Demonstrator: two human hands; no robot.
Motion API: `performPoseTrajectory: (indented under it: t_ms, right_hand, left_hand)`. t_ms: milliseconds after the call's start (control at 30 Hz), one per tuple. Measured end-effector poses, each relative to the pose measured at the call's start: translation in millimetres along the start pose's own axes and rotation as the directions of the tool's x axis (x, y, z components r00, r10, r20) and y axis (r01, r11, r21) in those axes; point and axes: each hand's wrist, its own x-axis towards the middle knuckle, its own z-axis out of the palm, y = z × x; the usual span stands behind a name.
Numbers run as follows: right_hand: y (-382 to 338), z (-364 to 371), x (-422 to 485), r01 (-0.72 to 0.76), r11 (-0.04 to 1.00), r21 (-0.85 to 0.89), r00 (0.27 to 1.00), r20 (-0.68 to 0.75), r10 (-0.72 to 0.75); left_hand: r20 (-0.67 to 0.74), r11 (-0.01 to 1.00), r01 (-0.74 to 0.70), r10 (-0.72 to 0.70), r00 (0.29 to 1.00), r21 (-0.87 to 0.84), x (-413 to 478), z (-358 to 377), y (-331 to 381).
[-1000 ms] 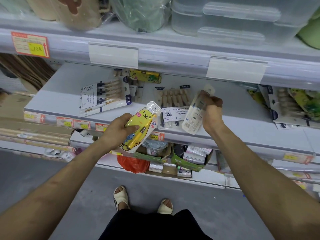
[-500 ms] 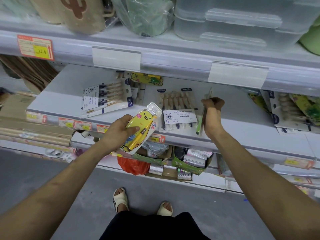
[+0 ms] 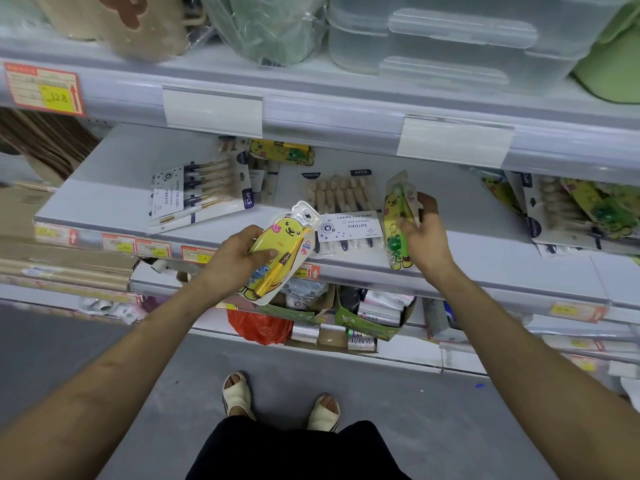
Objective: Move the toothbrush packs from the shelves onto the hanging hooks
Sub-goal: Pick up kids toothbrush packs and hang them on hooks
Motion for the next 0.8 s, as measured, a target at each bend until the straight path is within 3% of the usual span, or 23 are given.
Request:
performPoseTrajectory:
  t_ms: [267, 533, 800]
  right_hand:
    - [-13.7, -14.3, -46.2, 0.012, 0.980, 0.201, 0.983, -0.180, 0.025]
    - [-23.0, -29.6, -136.1, -0.101, 0.899, 0.426, 0.930, -0.281, 0.237]
    - [12.2, -106.9, -239.7, -0.051, 0.809, 0.586, 0.754, -0.508, 0.416]
  left_hand:
    - [0.045, 0.997, -0.072, 0.072, 0.996, 0.012, -6.0, 4.4, 6.9]
    - [0.132, 0.964, -0.175, 0.204, 0.970, -0.202, -6.7, 50.8, 37.0]
    - [0.389, 0.930, -0.140, 0.275, 0.879, -0.341, -43.7, 183.4, 95.4]
